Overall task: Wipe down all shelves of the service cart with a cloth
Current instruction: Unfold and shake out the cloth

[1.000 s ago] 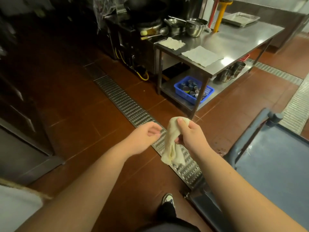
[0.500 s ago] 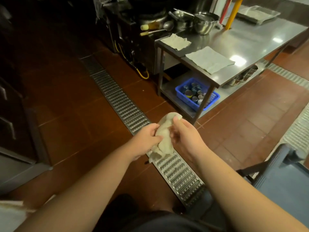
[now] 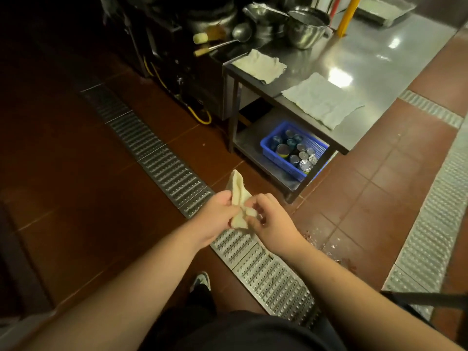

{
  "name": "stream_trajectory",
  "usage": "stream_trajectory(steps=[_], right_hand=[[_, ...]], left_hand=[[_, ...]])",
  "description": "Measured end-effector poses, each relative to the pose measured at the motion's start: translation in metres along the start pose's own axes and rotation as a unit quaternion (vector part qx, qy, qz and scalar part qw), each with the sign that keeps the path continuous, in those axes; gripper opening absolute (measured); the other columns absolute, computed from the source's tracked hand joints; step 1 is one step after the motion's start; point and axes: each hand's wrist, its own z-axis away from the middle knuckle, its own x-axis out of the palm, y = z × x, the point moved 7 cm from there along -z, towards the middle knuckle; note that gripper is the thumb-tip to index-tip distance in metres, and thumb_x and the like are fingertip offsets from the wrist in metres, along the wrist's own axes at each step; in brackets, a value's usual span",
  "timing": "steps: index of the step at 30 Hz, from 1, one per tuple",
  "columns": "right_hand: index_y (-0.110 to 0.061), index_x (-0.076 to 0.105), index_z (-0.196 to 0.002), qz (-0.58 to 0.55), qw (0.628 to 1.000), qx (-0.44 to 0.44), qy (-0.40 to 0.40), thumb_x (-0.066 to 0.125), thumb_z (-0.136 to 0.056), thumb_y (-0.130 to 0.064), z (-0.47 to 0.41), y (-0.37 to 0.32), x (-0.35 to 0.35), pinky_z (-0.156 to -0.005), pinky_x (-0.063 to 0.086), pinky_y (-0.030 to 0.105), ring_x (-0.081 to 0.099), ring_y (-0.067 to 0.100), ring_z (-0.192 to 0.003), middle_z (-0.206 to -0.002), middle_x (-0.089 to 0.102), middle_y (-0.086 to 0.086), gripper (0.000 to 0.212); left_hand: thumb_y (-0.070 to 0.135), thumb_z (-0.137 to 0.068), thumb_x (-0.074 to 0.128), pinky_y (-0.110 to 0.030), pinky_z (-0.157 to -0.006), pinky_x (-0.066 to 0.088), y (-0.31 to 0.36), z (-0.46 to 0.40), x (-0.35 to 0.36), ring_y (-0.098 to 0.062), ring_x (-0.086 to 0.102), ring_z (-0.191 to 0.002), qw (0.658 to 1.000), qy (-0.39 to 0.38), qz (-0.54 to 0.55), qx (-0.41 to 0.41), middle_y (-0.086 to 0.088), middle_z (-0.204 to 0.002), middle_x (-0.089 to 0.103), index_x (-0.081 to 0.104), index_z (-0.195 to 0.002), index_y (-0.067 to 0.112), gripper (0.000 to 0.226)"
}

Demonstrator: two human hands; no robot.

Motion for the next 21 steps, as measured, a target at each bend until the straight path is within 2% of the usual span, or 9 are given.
stream_trajectory(steps=[1,3,6,8,11,14,16,21], right_hand=[[-0.028,0.056,-0.102,-0.014,1.0,0.011,0.016,0.061,-0.096,-0.015,-0.017,-0.002,-0.003,-0.074,0.047,0.018,0.055,0.005,-0.087,-0.1,0.055,-0.008,0.015],[-0.027,0.054,-0.099,-0.046,0.995,0.043,0.072,0.052,-0.101,-0.014,-0.045,0.0,-0.014,-0.07,0.045,0.018,0.056,0.002,-0.08,-0.093,0.059,-0.01,0.013],[-0.027,0.053,-0.094,-0.093,0.975,0.103,0.173,0.049,-0.103,-0.015,-0.078,0.016,-0.042,-0.072,0.045,0.023,0.054,0.002,-0.077,-0.087,0.058,-0.012,0.015],[-0.031,0.054,-0.091,-0.123,0.957,0.134,0.225,0.051,-0.101,-0.019,-0.095,0.032,-0.066,-0.074,0.047,0.03,0.054,0.006,-0.075,-0.085,0.058,-0.011,0.016],[-0.036,0.056,-0.088,-0.146,0.938,0.16,0.271,0.05,-0.093,-0.038,-0.115,0.055,-0.099,-0.077,0.054,0.05,0.057,0.017,-0.074,-0.082,0.061,-0.006,0.008],[-0.029,0.056,-0.089,-0.164,0.917,0.188,0.312,0.049,-0.09,-0.037,-0.131,0.08,-0.132,-0.076,0.055,0.059,0.056,0.023,-0.071,-0.079,0.06,0.006,0.011],[-0.025,0.057,-0.091,-0.164,0.904,0.204,0.337,0.049,-0.089,-0.035,-0.14,0.1,-0.157,-0.077,0.054,0.061,0.058,0.029,-0.074,-0.086,0.062,0.014,0.013],[-0.033,0.063,-0.093,-0.163,0.886,0.233,0.367,0.05,-0.089,-0.036,-0.165,0.158,-0.225,-0.085,0.055,0.059,0.065,0.025,-0.092,-0.094,0.069,-0.002,0.015]], left_hand=[[-0.002,-0.09,0.049,-0.042,-0.089,0.055,0.011,-0.011,-0.012,-0.02,0.067,-0.106,1.0,-0.01,-0.02,-0.002,-0.006,-0.113,0.07,0.058,-0.124,0.014,0.039],[-0.002,-0.087,0.047,-0.045,-0.093,0.053,0.035,-0.037,-0.037,-0.02,0.064,-0.11,0.997,-0.02,-0.079,0.007,-0.006,-0.114,0.068,0.057,-0.124,0.013,0.042],[0.0,-0.086,0.047,-0.042,-0.089,0.055,0.078,-0.071,-0.071,-0.018,0.063,-0.106,0.979,0.002,-0.202,0.036,-0.002,-0.108,0.068,0.061,-0.115,0.016,0.036],[0.003,-0.085,0.047,-0.045,-0.085,0.055,0.104,-0.094,-0.085,-0.019,0.064,-0.098,0.96,0.012,-0.273,0.055,-0.003,-0.102,0.068,0.063,-0.106,0.019,0.031],[0.004,-0.086,0.048,-0.044,-0.083,0.055,0.132,-0.128,-0.097,-0.017,0.064,-0.096,0.938,0.014,-0.34,0.06,-0.001,-0.101,0.067,0.064,-0.107,0.019,0.03],[0.005,-0.085,0.053,-0.042,-0.083,0.056,0.157,-0.168,-0.098,-0.012,0.065,-0.095,0.932,0.028,-0.354,0.077,0.005,-0.1,0.069,0.065,-0.109,0.022,0.032],[0.01,-0.085,0.058,-0.037,-0.08,0.056,0.176,-0.198,-0.094,-0.009,0.066,-0.092,0.934,0.041,-0.345,0.087,0.008,-0.097,0.07,0.067,-0.105,0.025,0.026],[0.013,-0.087,0.064,-0.031,-0.075,0.055,0.221,-0.282,-0.066,-0.013,0.069,-0.088,0.935,0.03,-0.334,0.114,0.002,-0.093,0.073,0.069,-0.098,0.022,0.015]])
